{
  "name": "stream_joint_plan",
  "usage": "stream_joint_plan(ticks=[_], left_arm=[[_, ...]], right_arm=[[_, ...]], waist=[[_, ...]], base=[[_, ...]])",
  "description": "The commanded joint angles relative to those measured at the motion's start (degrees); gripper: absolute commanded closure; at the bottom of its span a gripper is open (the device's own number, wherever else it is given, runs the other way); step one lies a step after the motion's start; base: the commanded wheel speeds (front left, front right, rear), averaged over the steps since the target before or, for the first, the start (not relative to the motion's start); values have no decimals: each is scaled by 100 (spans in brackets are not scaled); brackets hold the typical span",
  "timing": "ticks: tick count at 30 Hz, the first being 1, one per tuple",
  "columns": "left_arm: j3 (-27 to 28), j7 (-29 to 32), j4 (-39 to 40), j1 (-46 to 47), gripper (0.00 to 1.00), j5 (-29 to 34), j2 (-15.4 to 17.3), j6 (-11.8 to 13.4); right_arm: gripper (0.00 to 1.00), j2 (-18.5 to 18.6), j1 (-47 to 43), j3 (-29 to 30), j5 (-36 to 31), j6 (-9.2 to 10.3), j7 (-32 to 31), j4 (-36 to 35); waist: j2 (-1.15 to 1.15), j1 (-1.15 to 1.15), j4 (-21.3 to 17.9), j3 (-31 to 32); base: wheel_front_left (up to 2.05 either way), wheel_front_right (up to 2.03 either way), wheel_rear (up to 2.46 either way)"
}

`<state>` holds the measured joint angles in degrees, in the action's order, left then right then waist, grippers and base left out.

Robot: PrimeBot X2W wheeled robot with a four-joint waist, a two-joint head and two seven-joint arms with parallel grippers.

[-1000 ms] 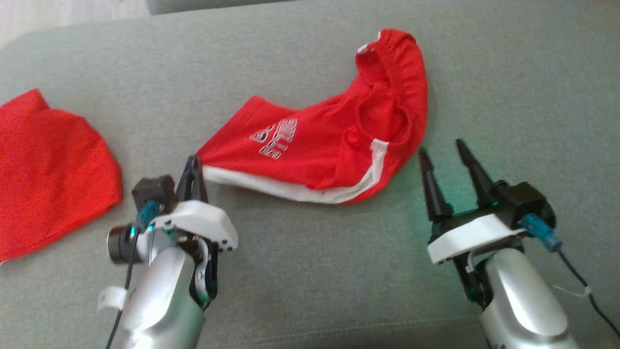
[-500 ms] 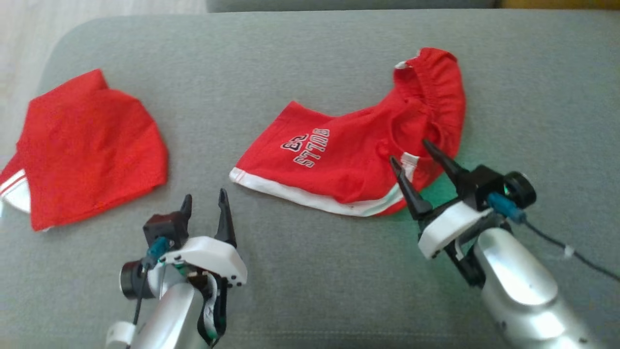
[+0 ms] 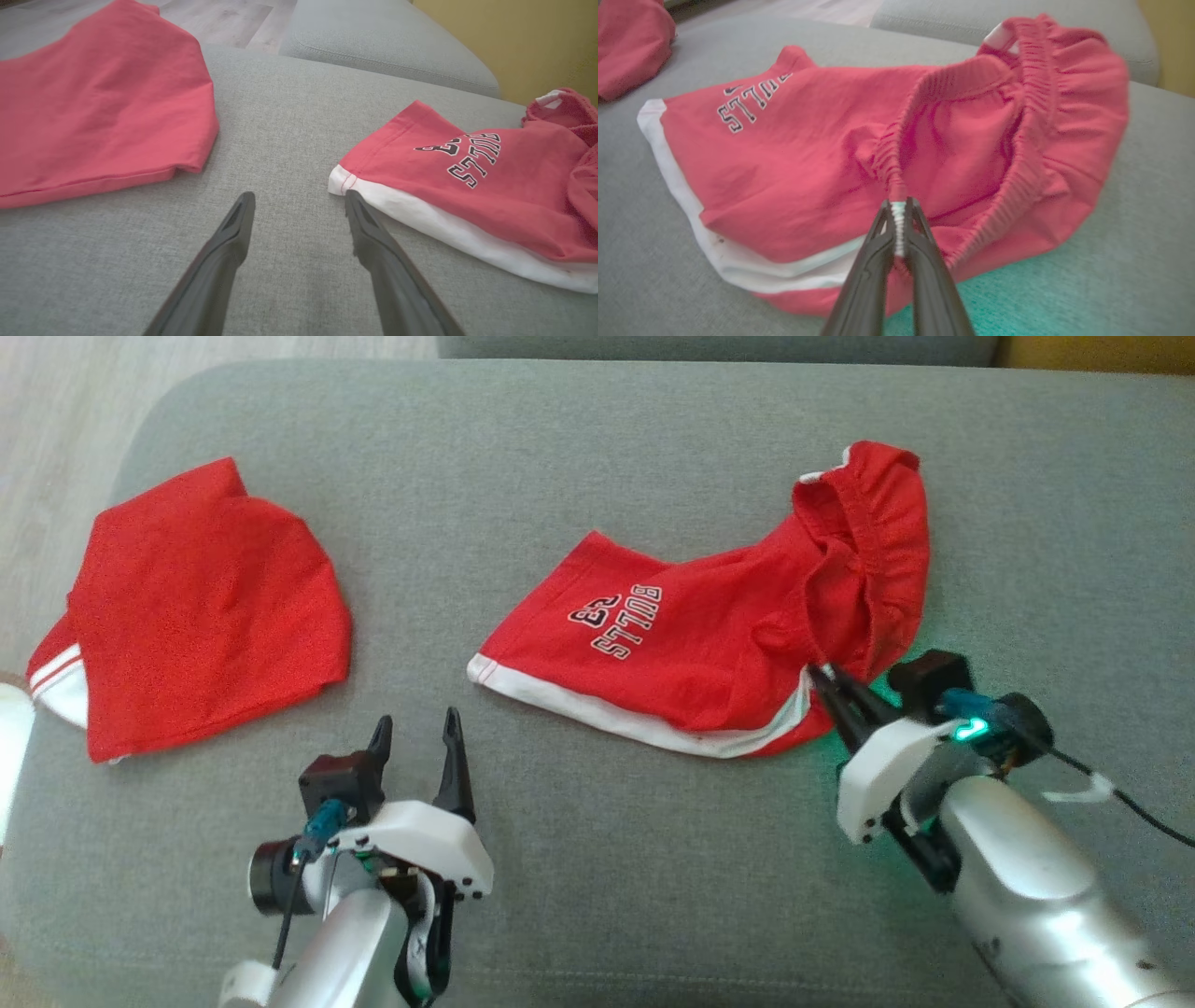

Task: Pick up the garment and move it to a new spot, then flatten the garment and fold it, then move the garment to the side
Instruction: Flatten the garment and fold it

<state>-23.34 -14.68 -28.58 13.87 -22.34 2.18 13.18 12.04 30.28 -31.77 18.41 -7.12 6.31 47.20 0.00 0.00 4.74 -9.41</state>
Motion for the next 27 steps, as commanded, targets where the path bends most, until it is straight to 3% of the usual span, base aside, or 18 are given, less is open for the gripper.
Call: stream_joint_plan(ticks=[1,11,12,14,15,19,27], left_arm=[[169,-32,162,38,0,28,70,37],[220,-32,141,-83,0,74,70,0],[226,-32,139,-102,0,70,70,1],[238,-32,133,-147,0,64,70,2],[245,-32,133,-170,0,63,70,4],[302,-32,190,-285,0,121,70,8],[621,-32,663,-643,0,495,70,94]], right_arm=[[100,100,121,6,102,-36,189,-104],[100,140,-15,1195,455,-36,778,454],[91,142,-47,1265,412,-36,794,521],[22,130,-119,1427,324,-36,820,666],[0,133,-150,1533,265,-36,833,731],[0,137,-294,2080,-261,-36,863,609],[0,-624,-1422,2927,-1525,-36,867,-1452]], waist=[[0,0,-40,7],[0,0,-365,226],[0,0,-401,246],[0,0,-475,291],[0,0,-506,310],[0,0,-635,395],[0,0,-834,558]], base=[[0,0,0],[0,0,0],[0,0,0],[0,0,0],[0,0,0],[0,0,0],[0,0,0]])
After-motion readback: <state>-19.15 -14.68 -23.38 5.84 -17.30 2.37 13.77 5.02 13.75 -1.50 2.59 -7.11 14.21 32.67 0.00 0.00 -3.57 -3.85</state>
